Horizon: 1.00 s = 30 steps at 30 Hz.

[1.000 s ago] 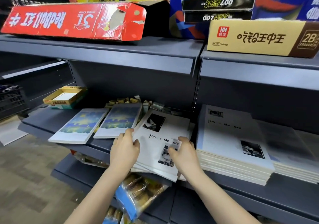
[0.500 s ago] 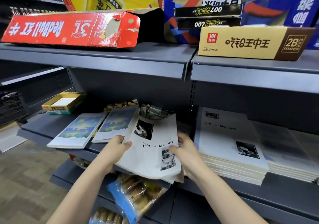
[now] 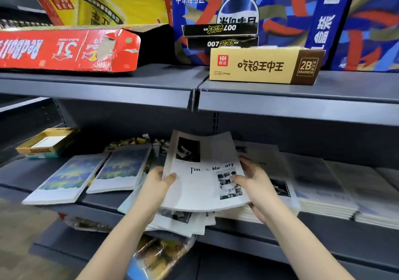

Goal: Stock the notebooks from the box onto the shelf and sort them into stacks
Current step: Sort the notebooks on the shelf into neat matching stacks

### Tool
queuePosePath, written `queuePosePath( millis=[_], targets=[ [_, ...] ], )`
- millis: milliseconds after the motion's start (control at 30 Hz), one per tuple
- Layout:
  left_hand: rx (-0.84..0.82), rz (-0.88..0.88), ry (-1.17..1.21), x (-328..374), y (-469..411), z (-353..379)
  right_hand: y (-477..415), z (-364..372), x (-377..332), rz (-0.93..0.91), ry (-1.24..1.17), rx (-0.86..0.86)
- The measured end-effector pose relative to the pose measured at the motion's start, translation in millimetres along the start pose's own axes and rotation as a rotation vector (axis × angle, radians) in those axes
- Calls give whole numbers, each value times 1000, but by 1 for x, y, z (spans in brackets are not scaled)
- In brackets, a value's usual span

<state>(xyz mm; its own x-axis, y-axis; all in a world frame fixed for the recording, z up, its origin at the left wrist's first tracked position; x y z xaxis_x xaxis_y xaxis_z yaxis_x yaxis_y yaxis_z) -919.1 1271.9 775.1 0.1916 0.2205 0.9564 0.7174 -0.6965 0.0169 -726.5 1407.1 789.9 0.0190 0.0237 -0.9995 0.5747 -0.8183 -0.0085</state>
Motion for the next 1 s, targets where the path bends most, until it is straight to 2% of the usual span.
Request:
queuePosePath(
  millis=[133,400,600,833,1000],
  targets=[
    [-97,30,31,10,5,47,10,-44,2,-13,37,79],
    [-171,61,-141,15,-12,112,30,-104,3,-31,186,161],
    [-143,79,-285,18,-26,135,14,-127,12,-23,392,216],
    [-124,84,-214,13,-34,143,0,-130,25,31,448,172],
    [-148,165,-293,23,-40,147,-9,-131,27,27,466,173]
  ],
)
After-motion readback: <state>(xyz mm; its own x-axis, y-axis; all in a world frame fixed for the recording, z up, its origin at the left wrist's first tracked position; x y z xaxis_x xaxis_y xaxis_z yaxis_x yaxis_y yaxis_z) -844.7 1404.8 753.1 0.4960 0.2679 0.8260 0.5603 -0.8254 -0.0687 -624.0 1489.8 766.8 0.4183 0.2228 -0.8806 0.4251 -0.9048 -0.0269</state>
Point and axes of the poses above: each hand's wrist, its own y-axis away from the middle knuckle, its own z-axis out of the palm, x = y × z, the point moved 6 cm from there along -y, towards the middle knuckle, and after that the axes turned 4 degrees about -x, right-handed, at the moved point
